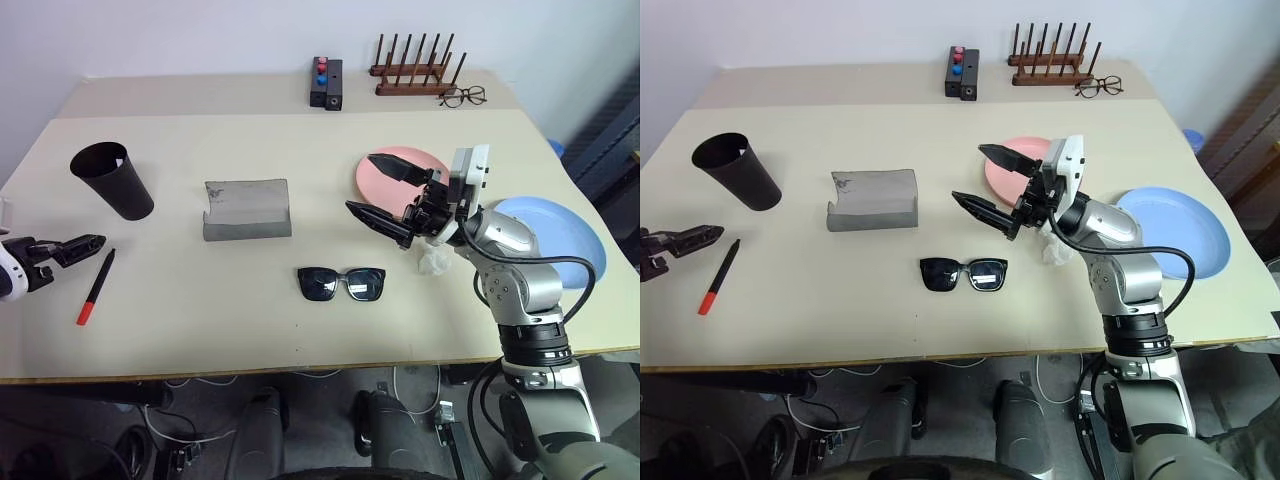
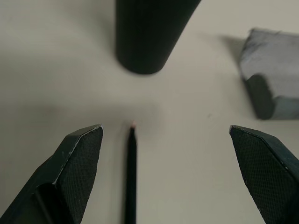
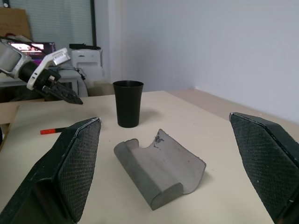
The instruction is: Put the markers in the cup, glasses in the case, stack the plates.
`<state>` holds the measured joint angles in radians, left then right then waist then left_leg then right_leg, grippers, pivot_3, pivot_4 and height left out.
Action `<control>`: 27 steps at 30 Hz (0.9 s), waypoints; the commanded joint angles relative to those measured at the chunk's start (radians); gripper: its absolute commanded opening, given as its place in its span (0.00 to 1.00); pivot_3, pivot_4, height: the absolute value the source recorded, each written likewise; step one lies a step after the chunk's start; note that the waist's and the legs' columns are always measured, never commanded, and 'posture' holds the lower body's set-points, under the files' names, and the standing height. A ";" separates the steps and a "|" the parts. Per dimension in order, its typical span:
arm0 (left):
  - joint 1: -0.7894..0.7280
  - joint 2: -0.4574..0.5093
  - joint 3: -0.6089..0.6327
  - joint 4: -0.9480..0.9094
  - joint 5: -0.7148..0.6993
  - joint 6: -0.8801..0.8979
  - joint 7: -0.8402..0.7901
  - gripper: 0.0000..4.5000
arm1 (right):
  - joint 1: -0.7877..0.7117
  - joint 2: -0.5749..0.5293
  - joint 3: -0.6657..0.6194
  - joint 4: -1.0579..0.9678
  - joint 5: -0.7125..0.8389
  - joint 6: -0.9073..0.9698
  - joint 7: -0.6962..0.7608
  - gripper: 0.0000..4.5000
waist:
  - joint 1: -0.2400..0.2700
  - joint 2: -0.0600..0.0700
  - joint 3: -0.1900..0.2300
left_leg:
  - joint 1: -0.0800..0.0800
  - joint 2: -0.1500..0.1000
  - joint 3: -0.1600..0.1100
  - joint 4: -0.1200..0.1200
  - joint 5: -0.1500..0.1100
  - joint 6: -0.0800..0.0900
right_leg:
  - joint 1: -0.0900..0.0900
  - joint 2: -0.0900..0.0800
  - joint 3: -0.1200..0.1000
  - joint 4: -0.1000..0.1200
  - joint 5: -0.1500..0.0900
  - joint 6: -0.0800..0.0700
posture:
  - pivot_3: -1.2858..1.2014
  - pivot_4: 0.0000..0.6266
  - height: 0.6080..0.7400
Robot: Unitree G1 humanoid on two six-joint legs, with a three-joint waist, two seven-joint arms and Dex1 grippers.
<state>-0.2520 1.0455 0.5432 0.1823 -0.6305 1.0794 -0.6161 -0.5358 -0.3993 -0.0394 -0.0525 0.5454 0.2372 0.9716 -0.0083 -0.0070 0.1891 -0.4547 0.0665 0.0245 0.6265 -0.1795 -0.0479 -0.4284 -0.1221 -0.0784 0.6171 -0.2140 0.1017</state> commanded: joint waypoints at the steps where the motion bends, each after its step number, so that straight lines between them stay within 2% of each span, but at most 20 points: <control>1: -0.109 0.053 -0.119 0.113 0.065 0.053 -0.001 0.99 | -0.016 -0.001 -0.005 -0.024 0.009 -0.005 0.001 1.00 | 0.002 0.000 0.000 | 0.000 0.000 0.000 0.000 0.000 0.000 | 0.000 0.000 0.000 0.000 0.000 0.000 | 0.52 0.24 1.00; 7: -0.361 0.069 -0.356 0.337 0.175 0.082 -0.071 0.99 | -0.004 -0.002 -0.009 -0.045 0.015 0.009 -0.014 1.00 | 0.000 -0.001 0.000 | 0.000 0.000 0.000 -0.001 0.002 0.001 | 0.000 0.000 0.000 0.001 0.001 0.002 | 0.52 0.24 1.00; 12: -0.544 0.094 -0.573 0.507 0.295 0.070 -0.228 0.99 | 0.014 -0.003 -0.011 -0.068 0.017 0.019 -0.030 1.00 | -0.002 -0.001 0.000 | 0.000 0.000 0.000 -0.001 0.002 0.001 | 0.000 0.001 0.000 0.001 0.002 0.003 | 0.52 0.24 1.00; 18: -0.660 0.098 -0.793 0.599 0.411 0.053 -0.475 0.99 | 0.026 -0.004 -0.014 -0.082 0.018 0.022 -0.048 1.00 | -0.003 -0.001 0.000 | 0.000 0.000 0.000 -0.002 0.002 0.001 | -0.001 0.001 0.000 0.000 0.000 0.000 | 0.52 0.24 1.00; 22: -0.686 0.095 -0.890 0.639 0.480 0.017 -0.610 0.99 | 0.027 -0.007 -0.014 -0.086 0.019 0.025 -0.051 1.00 | -0.003 -0.001 0.000 | -0.001 0.000 0.000 -0.001 0.002 0.001 | -0.002 0.001 0.000 0.000 0.000 0.000 | 0.52 0.24 1.00; 27: -0.761 0.057 -0.916 0.762 0.576 -0.074 -0.607 0.99 | 0.032 -0.010 -0.015 -0.093 0.019 0.032 -0.055 1.00 | 0.000 -0.001 0.000 | -0.006 0.000 0.000 0.000 0.002 0.001 | -0.005 0.001 0.000 0.001 0.000 0.000 | 0.52 0.24 1.00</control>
<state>-0.9820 1.0964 -0.3733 0.9152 -0.0942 1.0386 -1.2251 -0.5025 -0.4039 -0.0398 -0.0991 0.5469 0.2764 0.9182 -0.0080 -0.0080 0.1892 -0.4606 0.0667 0.0244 0.6273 -0.1772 -0.0466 -0.4331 -0.1211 -0.0782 0.6182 -0.2139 0.1019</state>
